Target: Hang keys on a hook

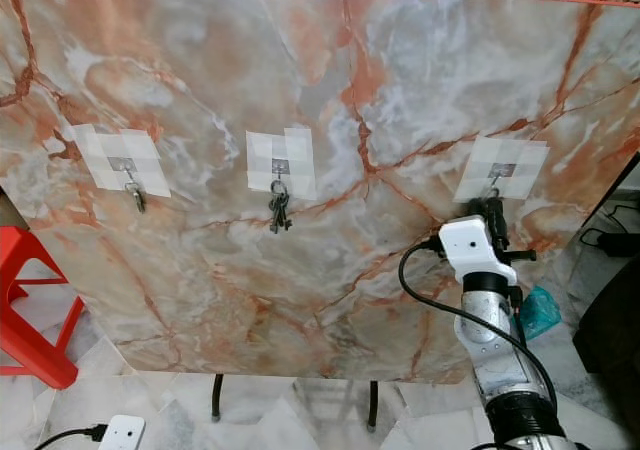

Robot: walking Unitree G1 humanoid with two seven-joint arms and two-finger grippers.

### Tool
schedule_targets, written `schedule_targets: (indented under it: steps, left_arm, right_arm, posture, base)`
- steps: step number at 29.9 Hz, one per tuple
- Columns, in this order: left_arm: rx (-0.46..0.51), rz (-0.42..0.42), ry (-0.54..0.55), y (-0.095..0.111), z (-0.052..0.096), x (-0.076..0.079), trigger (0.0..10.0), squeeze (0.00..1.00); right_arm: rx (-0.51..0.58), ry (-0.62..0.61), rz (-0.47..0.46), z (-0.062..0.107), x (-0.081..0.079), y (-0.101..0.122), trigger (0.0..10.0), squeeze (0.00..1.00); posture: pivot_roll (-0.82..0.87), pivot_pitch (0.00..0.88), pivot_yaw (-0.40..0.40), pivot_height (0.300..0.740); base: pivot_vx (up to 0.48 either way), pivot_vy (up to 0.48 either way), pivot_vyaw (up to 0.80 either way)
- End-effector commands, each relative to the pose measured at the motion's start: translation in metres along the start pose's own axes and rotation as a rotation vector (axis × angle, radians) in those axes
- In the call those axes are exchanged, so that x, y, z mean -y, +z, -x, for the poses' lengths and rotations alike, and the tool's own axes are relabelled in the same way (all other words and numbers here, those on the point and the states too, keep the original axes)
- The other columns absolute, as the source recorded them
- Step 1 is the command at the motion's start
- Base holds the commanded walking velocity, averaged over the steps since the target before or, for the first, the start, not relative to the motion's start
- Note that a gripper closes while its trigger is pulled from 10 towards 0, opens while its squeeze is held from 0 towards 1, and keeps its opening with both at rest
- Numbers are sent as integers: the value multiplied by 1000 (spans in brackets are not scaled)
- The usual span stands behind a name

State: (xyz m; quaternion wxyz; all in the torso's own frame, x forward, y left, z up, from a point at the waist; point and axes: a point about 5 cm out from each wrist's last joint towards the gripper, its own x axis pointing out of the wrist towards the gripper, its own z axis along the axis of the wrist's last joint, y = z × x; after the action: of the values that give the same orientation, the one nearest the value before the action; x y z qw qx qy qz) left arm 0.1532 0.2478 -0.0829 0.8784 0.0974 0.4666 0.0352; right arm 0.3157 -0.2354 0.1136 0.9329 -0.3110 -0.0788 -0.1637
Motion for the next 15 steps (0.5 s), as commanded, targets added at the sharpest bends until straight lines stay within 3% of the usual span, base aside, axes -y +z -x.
schedule_targets:
  steps: [1,13,14,15]
  left_arm:
    - [-4,9,-5,-2,0,3,10000,0]
    - [-5,4,-8,-2,0,3,10000,0]
    - [-5,4,-8,-2,0,3,10000,0]
    - [-5,4,-8,-2,0,3,10000,0]
  right_arm:
    - [21,14,-13,3,-1,3,10000,824]
    - [86,145,-36,29,-10,8,10000,780]
    - [78,151,-27,32,-9,6,10000,533]
    - [35,146,12,38,-7,-1,10000,0]
  posture:
    - [23,0,-67,740]
    - [13,0,-69,740]
    - [12,0,-69,740]
    - [10,0,-69,740]
  base:
    - [0,0,0]
    - [0,0,0]
    - [0,0,0]
    - [0,0,0]
